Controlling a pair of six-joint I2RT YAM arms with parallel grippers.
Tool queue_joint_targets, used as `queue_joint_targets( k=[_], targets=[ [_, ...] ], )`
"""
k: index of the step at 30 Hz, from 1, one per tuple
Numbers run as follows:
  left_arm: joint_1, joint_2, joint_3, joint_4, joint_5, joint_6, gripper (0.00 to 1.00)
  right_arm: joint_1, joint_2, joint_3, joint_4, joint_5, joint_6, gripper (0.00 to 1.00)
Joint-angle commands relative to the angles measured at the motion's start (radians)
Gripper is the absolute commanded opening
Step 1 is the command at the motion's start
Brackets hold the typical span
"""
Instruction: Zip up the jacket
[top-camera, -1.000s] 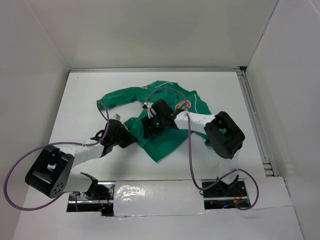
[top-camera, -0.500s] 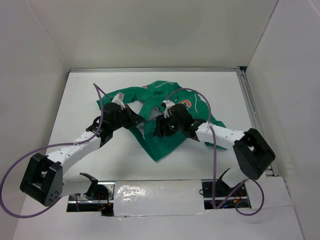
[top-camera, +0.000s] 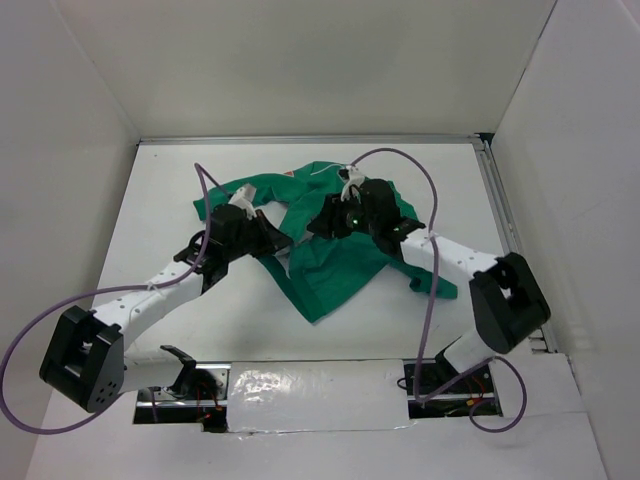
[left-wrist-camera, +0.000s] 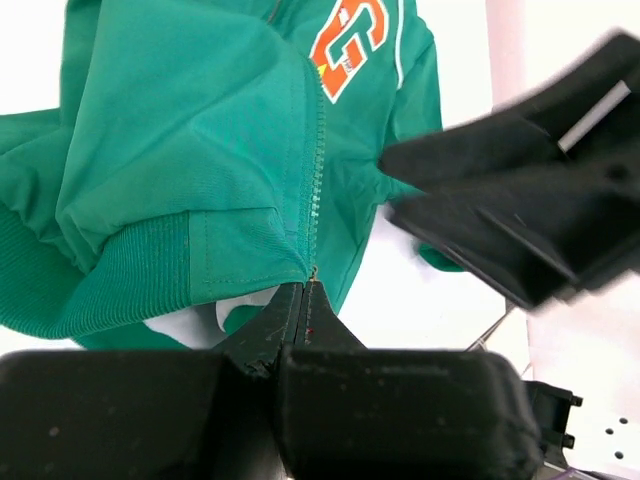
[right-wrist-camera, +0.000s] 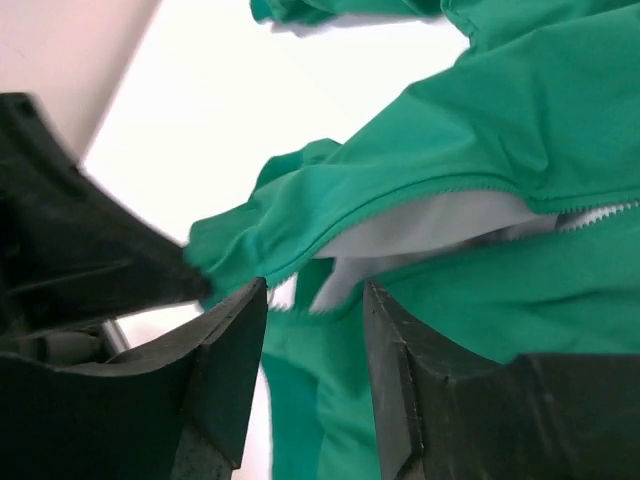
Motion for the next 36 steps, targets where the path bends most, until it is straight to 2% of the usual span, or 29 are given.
queue_joint_targets(
  k=[1,4,7,12,19,29,36],
  targets=[
    [-0.004,-0.009,-0.030,0.032,-0.024,0.002,0.00,0.021,0.104,0.067,0.012,-0.033,-0.061,0.49],
    [-0.002,-0.023,-0.064,0.025,-0.052,-0.012,0.00,0.047,0.176,0.101,-0.020,0.062,-0.101,0.47],
    [0.005,-0.024,-0.084,0.004,-0.083,-0.026,0.00,0.051,0.224,0.127,-0.029,0.064,-0.131,0.46],
    [0.024,-0.007,-0.102,-0.063,-0.113,-0.055,0.00,0.107,0.297,0.191,-0.104,0.143,-0.214,0.50],
    [0.038,0.011,-0.205,-0.053,-0.123,-0.117,0.00,0.221,0.353,0.216,-0.150,0.228,-0.311,0.52],
    [0.054,0.083,-0.285,-0.005,-0.149,-0.156,0.00,0.305,0.370,0.130,-0.224,0.435,-0.248,0.51],
    [0.067,0.124,-0.269,0.005,-0.115,-0.154,0.00,0.331,0.382,0.139,-0.247,0.473,-0.254,0.51]
  ],
)
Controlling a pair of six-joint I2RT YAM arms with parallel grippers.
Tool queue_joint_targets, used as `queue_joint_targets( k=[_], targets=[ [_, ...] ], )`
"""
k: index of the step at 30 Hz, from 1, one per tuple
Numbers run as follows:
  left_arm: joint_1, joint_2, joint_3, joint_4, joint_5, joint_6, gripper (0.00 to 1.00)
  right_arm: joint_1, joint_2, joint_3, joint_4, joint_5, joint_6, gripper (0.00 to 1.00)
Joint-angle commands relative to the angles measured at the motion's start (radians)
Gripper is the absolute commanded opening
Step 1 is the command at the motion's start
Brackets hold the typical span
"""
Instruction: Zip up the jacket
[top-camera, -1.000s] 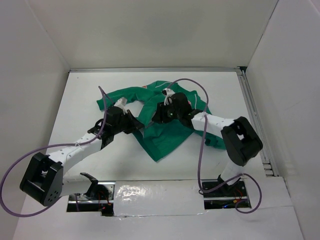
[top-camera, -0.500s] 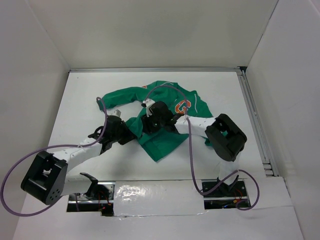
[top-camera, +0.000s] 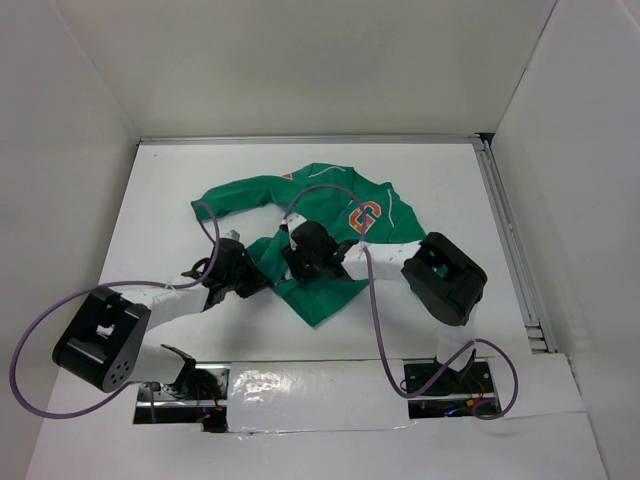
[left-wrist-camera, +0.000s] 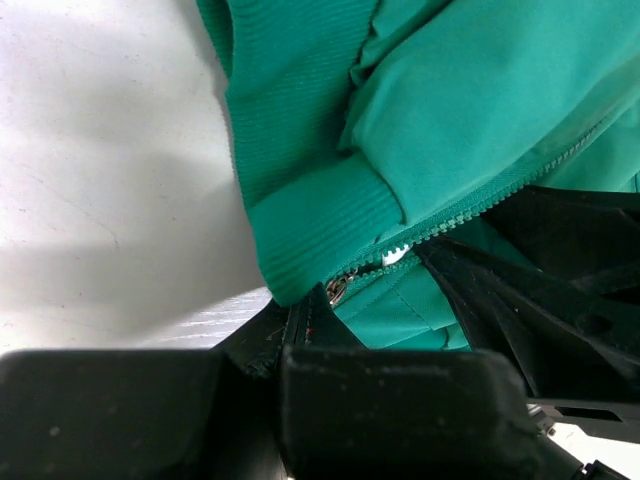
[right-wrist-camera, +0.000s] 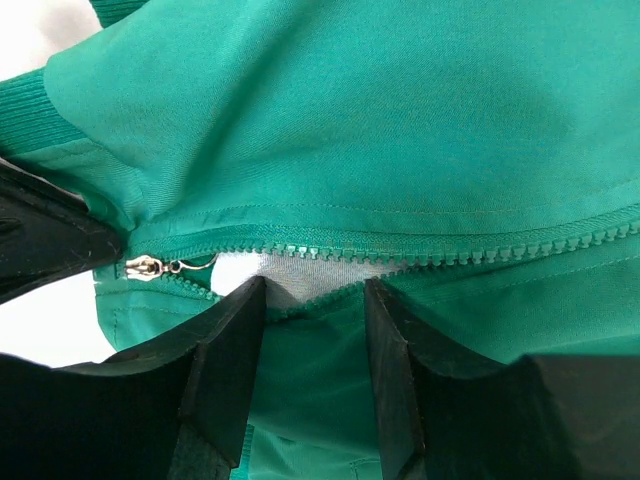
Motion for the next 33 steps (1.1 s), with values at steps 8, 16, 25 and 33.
queue_joint_targets(
  k=[8,16,25,33],
  targets=[
    [0.018,0.000,0.032,-0.040,0.113,-0.001,0.38,0.009,0.024,0.015,-0.054,0.041,0.046,0.51],
    [0.024,-0.045,-0.052,0.060,0.206,-0.023,0.49,-0.005,0.004,-0.007,-0.031,-0.005,0.089,0.50],
    [0.024,0.057,-0.053,0.198,0.239,-0.006,0.36,-0.019,-0.022,-0.031,-0.008,-0.042,0.103,0.49],
    [0.024,0.074,0.009,0.177,0.214,0.042,0.00,-0.025,-0.031,-0.037,-0.011,-0.033,0.111,0.49]
  ],
)
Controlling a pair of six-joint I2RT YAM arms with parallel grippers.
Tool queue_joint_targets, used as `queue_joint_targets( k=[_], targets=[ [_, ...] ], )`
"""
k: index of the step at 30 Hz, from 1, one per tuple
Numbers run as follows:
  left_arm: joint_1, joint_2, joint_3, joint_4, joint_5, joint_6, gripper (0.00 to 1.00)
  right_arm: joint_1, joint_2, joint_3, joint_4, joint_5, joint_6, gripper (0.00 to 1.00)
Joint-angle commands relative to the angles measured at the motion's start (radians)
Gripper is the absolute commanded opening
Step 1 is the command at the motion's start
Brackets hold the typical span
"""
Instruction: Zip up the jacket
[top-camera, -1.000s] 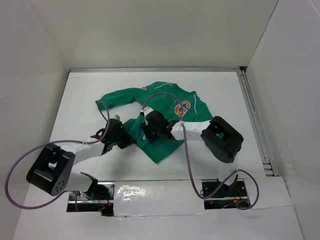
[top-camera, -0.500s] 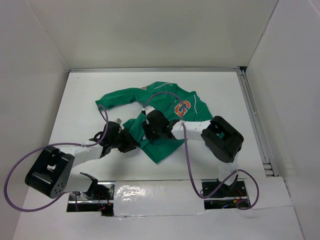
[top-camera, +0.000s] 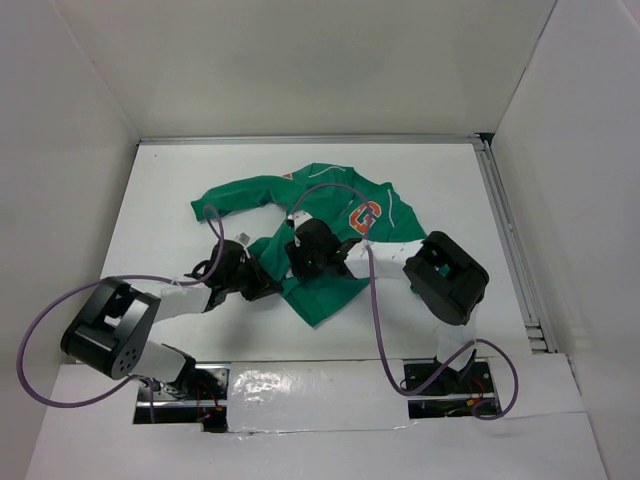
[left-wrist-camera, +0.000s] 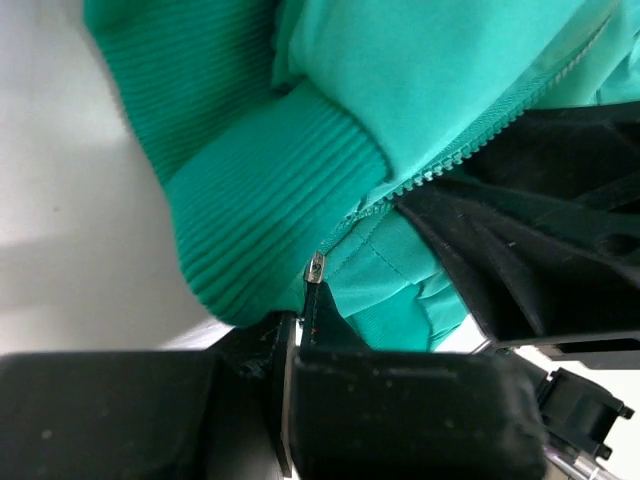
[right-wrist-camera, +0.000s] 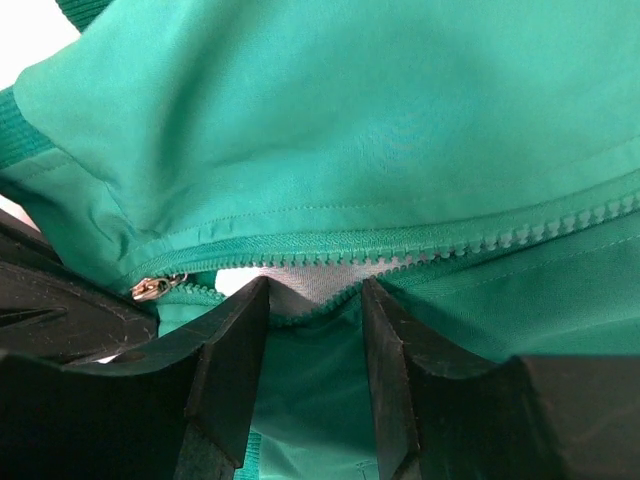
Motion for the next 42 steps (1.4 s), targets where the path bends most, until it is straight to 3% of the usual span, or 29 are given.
queue_joint_targets(
  k=[1,5,10,13,18,20,24,27,33,42],
  targets=[
    [0.006,-0.013,0.061,0.006,-0.026,0.045,0.00,-0.006,-0.029,-0.029,-0.022,-0.005,0.015,0.49],
    [0.006,-0.085,0.125,-0.066,-0.026,0.109,0.00,-0.017,-0.073,-0.052,-0.008,0.011,0.024,0.50],
    [-0.014,-0.077,0.426,-0.419,0.006,0.278,0.00,-0.035,-0.180,-0.120,0.076,0.040,0.044,0.54],
    [-0.060,-0.020,0.682,-0.606,-0.026,0.352,0.00,-0.049,-0.259,-0.175,0.160,0.029,0.053,0.56],
    [-0.092,0.023,0.821,-0.689,-0.012,0.422,0.00,-0.093,-0.335,-0.269,0.329,-0.024,0.061,0.58],
    [-0.094,0.015,0.801,-0.609,0.070,0.476,0.00,-0.118,-0.325,-0.266,0.376,-0.113,0.073,0.58],
    [-0.092,0.026,0.743,-0.547,0.094,0.493,0.00,-0.120,-0.297,-0.264,0.362,-0.083,0.085,0.58],
    [-0.080,0.032,0.593,-0.538,0.039,0.431,0.00,-0.139,-0.308,-0.302,0.365,-0.058,0.119,0.58],
    [-0.008,0.116,0.329,-0.399,0.091,0.328,0.00,-0.146,-0.291,-0.292,0.304,-0.080,0.085,0.57],
    [0.003,0.162,0.278,-0.371,0.039,0.283,0.00,-0.120,-0.270,-0.229,0.224,-0.161,0.015,0.54]
  ],
)
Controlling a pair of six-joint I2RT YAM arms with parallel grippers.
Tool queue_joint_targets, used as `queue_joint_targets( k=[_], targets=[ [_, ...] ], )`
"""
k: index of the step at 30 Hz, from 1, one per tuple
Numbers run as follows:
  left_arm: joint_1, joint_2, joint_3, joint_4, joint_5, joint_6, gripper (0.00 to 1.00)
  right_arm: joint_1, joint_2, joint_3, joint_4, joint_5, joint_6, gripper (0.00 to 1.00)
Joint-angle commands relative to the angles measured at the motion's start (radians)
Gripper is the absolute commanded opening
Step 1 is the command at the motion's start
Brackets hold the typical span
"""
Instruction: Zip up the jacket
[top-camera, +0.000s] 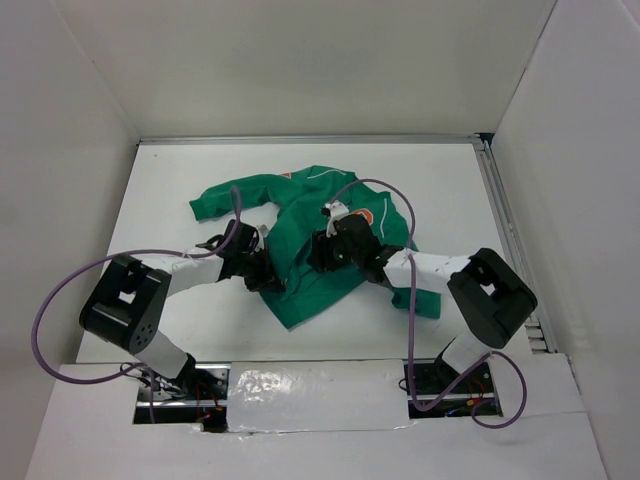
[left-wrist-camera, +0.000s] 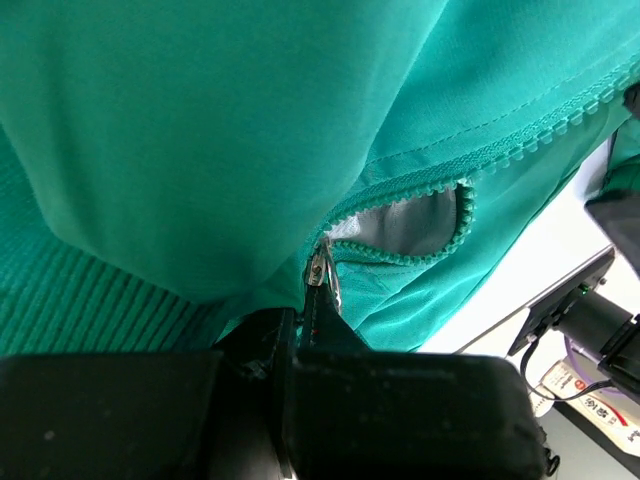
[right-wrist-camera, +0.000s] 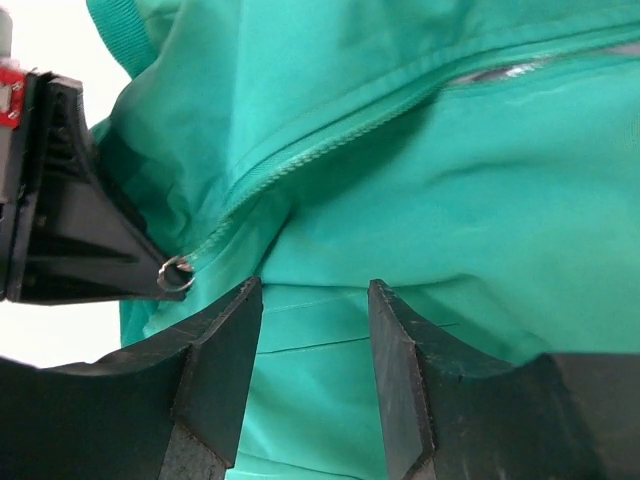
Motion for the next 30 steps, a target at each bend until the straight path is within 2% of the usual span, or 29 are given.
queue_joint_targets(
  k=[1,4,8,16,23,30],
  targets=[
    [0.000,0.014,-0.013,0.020,-0.057,-0.007,0.00,0.035,0.001,0.079,-0.054,-0.022,-0.052,0.54],
    [0.000,0.010,-0.012,0.016,-0.056,-0.016,0.00,0.068,-0.035,0.096,-0.108,-0.040,-0.091,0.52],
    [0.000,-0.019,-0.032,0.036,-0.025,-0.020,0.00,0.091,-0.074,0.110,-0.166,-0.167,-0.151,0.46],
    [-0.006,-0.041,-0.035,0.068,0.016,-0.031,0.00,0.180,0.012,0.176,-0.197,-0.253,-0.232,0.45],
    [-0.009,-0.059,-0.052,0.097,0.041,-0.031,0.00,0.198,0.121,0.239,-0.211,-0.169,-0.226,0.46],
    [-0.015,-0.064,-0.056,0.105,0.053,-0.028,0.00,0.177,0.167,0.239,-0.144,-0.132,-0.172,0.44]
  ],
)
